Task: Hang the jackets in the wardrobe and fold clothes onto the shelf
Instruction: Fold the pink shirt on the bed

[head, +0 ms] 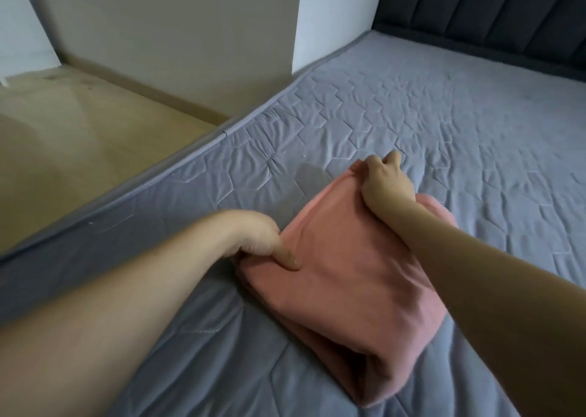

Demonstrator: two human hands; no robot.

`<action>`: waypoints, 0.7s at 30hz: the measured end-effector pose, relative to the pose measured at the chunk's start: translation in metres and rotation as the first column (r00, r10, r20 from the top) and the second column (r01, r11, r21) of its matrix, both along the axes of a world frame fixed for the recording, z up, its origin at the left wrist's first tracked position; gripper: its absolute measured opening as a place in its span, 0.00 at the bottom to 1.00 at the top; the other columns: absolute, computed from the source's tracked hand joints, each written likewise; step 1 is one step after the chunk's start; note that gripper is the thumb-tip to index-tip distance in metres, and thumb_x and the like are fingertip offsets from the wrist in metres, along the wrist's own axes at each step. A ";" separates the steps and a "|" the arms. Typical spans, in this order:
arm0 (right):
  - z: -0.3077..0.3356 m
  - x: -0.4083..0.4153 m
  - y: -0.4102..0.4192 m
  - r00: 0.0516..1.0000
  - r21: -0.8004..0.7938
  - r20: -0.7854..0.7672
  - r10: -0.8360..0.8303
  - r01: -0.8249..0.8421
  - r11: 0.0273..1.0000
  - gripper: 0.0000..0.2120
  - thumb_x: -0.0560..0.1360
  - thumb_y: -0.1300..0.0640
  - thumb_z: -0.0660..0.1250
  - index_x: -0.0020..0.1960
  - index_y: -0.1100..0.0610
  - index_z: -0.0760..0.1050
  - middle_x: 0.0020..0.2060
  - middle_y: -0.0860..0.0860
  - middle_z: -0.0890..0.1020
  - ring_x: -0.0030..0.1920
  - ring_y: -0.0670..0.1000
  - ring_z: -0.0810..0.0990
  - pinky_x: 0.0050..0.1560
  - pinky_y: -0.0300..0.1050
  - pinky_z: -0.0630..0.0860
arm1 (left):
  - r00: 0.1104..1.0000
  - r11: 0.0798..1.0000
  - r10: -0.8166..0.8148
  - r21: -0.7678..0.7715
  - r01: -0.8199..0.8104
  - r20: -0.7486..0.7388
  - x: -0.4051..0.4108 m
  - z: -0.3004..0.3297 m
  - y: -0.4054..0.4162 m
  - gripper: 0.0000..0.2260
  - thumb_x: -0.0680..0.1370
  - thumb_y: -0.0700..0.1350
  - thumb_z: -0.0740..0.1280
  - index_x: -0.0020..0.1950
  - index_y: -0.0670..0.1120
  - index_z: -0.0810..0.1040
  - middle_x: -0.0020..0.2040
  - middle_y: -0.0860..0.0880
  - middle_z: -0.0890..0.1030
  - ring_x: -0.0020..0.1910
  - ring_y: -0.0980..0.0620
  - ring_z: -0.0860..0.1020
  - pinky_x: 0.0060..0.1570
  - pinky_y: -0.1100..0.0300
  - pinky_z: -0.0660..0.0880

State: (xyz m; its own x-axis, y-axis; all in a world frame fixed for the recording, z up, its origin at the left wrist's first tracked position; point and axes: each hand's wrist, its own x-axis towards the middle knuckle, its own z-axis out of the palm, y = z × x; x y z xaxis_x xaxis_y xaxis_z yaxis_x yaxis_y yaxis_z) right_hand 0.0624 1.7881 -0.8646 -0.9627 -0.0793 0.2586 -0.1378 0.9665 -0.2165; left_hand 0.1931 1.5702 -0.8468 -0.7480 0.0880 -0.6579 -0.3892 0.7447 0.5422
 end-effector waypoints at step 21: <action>-0.004 0.051 0.128 0.862 -0.038 0.504 -0.058 0.090 0.995 0.34 0.74 0.32 0.60 0.59 0.61 0.77 0.58 0.60 0.79 0.48 0.57 0.74 0.47 0.45 0.65 | 0.763 0.764 -0.604 -0.439 0.474 -0.228 0.093 -0.010 0.141 0.13 0.72 0.52 0.65 0.36 0.45 0.69 0.48 0.49 0.62 0.57 0.44 0.64 0.59 0.46 0.70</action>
